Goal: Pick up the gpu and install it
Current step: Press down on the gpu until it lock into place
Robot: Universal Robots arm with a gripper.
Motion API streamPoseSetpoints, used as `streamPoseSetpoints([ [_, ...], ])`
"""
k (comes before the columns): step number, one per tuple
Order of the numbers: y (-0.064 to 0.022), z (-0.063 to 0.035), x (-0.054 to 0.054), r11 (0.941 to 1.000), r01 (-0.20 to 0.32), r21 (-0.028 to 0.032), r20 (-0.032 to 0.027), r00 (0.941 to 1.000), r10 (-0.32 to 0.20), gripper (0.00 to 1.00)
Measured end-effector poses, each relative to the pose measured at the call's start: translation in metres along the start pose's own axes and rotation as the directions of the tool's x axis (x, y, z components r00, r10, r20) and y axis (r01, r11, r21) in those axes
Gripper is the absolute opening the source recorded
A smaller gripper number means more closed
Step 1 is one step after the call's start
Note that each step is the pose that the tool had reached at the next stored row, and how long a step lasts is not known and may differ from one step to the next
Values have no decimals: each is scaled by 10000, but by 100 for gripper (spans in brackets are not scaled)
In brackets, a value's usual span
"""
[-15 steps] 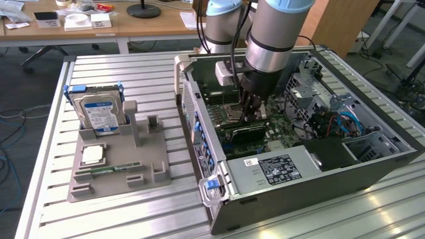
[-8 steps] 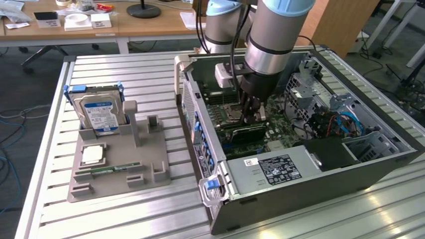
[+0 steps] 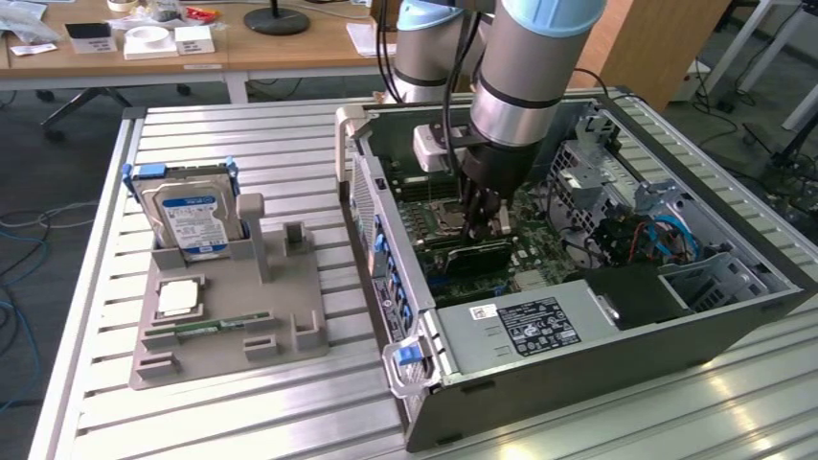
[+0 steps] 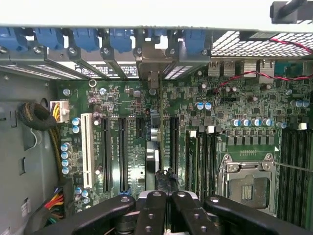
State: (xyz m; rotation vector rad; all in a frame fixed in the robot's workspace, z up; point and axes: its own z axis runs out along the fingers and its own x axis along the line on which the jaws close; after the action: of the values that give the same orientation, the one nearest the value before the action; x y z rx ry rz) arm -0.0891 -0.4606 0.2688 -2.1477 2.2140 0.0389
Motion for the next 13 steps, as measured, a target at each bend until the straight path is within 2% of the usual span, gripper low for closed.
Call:
streamPoseSetpoints([
  [13,1,41,2,10000,0,2,4,10000,0,11],
])
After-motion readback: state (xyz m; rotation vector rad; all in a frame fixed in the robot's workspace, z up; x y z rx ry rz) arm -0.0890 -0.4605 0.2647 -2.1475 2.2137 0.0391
